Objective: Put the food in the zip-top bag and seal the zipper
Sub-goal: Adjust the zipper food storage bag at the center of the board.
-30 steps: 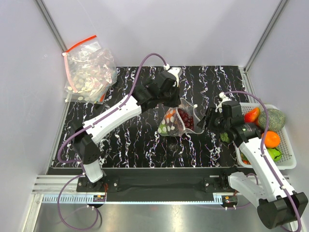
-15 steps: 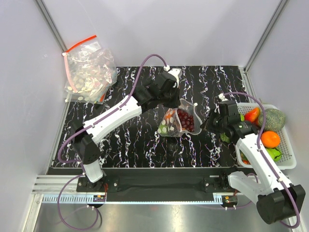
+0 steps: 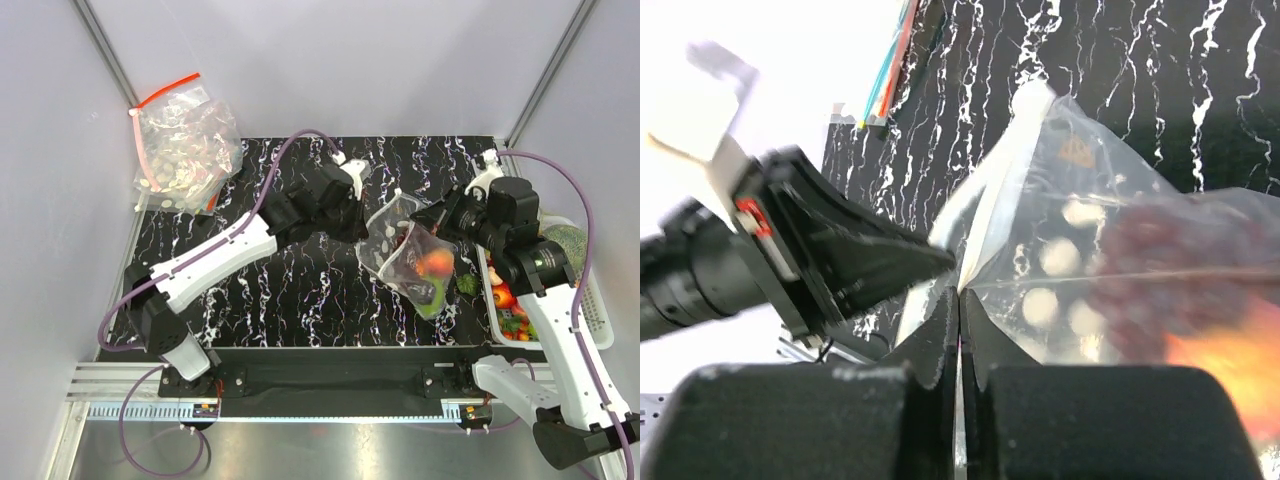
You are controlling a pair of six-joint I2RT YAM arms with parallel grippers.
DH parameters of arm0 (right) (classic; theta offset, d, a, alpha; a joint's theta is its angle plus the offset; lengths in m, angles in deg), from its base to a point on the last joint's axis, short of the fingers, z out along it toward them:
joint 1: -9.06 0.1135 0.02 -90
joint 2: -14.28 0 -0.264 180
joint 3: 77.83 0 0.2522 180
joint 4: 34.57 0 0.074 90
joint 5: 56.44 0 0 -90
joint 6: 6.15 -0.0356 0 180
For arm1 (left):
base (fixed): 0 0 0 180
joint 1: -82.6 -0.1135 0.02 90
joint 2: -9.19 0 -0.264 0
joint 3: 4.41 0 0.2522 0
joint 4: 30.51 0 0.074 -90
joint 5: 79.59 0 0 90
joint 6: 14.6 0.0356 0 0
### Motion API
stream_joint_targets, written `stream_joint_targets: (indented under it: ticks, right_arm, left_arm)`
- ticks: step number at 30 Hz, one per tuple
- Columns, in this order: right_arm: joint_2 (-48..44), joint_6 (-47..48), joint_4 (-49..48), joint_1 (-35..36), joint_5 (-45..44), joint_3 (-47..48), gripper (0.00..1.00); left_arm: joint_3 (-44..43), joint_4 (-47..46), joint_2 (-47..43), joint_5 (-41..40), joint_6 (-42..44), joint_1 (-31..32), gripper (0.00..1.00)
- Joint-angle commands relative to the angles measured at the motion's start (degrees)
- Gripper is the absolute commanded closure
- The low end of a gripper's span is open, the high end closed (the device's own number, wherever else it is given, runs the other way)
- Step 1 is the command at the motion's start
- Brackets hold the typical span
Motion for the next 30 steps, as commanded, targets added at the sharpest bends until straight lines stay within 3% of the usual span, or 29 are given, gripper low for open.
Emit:
stream_joint_targets:
  ticks: [1, 6, 10, 16, 30]
  right_arm:
    - [-0.3, -2.3, -0.7, 0.4, 0.7, -3.5, 1.00]
    - [-3.7, -7.3, -8.1, 3.3, 3.5, -15.3, 1.00]
    - [-4.0, -9.3, -12.5, 9.1, 0.2, -20.6, 1.00]
    - [0.5, -9.2, -15.6, 14.9, -2.1, -18.0, 1.00]
    - [11.4, -6.7, -22.3, 16.4, 0.2, -13.2, 1.00]
  left_arm:
    - [3.1, -4.9, -4.5, 3.5, -1.1, 0.9, 1.00]
    - [11.5, -7.7, -9.9, 2.0, -0.5, 0.1, 1.00]
    - [19.0, -13.8, -11.5, 5.9, 0.0, -0.1, 1.00]
    - [25.8, -20.8, -17.2, 3.3, -2.1, -0.1, 1.00]
    - [28.2, -24.2, -18.3, 4.0, -0.9, -0.2, 0.98]
